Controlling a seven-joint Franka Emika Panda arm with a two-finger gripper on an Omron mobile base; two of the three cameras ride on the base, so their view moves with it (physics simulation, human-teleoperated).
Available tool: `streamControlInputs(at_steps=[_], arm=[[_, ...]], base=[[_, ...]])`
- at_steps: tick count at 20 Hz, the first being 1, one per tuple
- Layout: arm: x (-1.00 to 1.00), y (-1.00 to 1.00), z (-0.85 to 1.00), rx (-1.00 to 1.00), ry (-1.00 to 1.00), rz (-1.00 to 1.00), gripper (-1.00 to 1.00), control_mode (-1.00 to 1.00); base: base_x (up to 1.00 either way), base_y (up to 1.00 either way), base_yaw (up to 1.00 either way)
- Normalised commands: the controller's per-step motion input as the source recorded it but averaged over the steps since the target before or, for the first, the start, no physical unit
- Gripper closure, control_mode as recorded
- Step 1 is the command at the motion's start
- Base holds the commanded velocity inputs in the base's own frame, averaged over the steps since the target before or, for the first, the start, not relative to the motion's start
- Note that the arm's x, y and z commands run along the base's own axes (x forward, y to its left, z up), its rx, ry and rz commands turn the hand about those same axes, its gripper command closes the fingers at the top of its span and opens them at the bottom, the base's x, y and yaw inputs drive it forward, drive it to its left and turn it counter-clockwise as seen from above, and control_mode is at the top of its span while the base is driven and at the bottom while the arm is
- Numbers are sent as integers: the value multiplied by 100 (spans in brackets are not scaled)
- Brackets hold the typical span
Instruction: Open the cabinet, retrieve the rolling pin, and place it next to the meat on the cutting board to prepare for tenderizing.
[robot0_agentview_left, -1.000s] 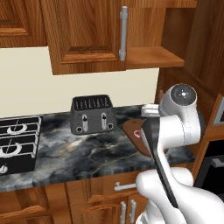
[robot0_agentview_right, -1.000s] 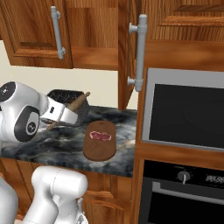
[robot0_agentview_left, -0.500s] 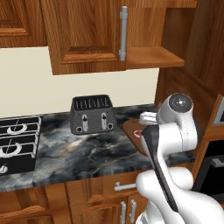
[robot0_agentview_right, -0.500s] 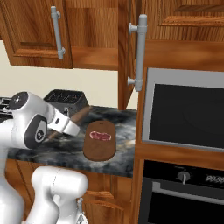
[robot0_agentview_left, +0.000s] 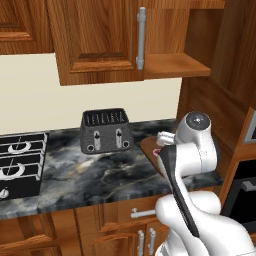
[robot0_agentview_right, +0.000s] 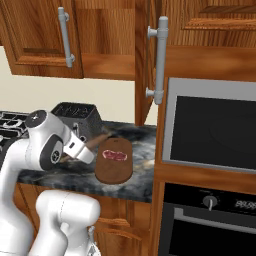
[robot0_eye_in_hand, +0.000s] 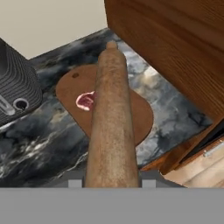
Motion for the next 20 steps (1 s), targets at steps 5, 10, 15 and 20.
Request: streamControlInputs(at_steps=[5, 10, 15, 20], arm=[[8, 0, -51, -3, -1, -22, 100, -100], [22, 0, -31, 9, 2, -12, 100, -100], [31, -10, -36, 14, 0, -2, 100, -100], [30, -13, -44, 9, 0, -2, 100, -100]], base=[[0, 0, 0], [0, 0, 0], [0, 0, 0], [0, 0, 0]])
